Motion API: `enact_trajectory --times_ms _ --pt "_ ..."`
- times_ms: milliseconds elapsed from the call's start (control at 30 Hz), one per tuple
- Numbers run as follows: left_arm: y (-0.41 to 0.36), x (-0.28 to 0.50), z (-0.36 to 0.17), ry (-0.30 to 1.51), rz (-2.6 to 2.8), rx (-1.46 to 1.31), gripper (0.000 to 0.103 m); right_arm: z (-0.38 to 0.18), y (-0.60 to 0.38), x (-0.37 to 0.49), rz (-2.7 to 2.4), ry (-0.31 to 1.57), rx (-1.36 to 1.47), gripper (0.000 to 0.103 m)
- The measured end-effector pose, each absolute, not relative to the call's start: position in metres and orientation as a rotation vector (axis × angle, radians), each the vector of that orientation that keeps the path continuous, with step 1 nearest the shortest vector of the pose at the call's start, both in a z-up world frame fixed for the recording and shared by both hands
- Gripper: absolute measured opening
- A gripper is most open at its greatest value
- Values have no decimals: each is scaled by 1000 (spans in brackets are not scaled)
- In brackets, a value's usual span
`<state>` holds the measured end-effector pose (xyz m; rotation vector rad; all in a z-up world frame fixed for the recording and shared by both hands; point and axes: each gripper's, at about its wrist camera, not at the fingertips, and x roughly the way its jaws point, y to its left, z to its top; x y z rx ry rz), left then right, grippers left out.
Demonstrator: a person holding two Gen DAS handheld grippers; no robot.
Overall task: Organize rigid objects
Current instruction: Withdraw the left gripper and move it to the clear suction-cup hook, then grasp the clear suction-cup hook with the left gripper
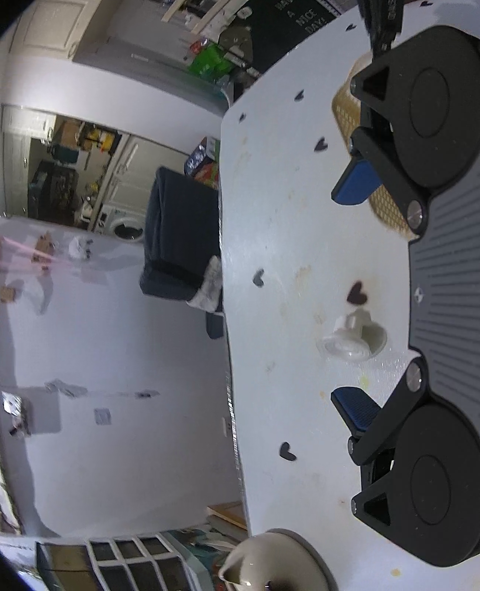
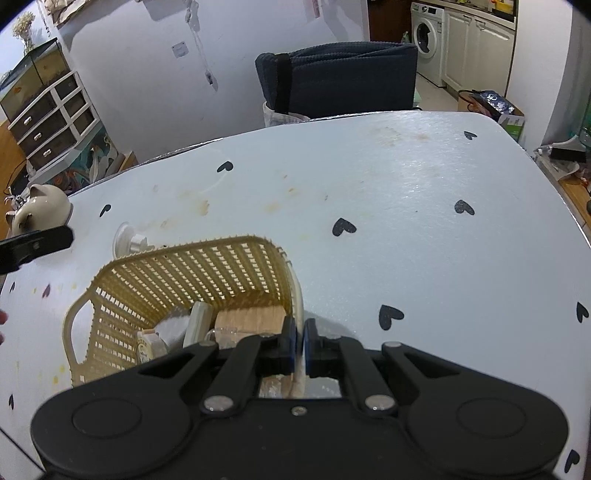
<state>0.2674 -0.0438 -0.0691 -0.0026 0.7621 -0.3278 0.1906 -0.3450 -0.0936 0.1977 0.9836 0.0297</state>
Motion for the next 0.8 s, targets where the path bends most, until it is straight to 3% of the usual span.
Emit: enact_trajectory --times_ms 167,267,367,533,667,800 --pt "-38 289 -91 803 -318 -22 103 -92 -346 194 45 1002 190 6" --pt "-38 299 -102 808 -320 -20 103 -89 -346 194 55 997 183 16" --pt "-38 306 -111 804 -323 -28 95 -85 -344 194 64 993 167 16" --pt "-40 317 -122 812 -320 -38 56 -77 -345 192 65 969 141 14" --pt "-42 324 -130 819 -295 -42 42 -76 -346 191 67 970 131 6" --pt "-43 330 -136 832 -286 -47 22 -78 -344 190 68 965 117 5"
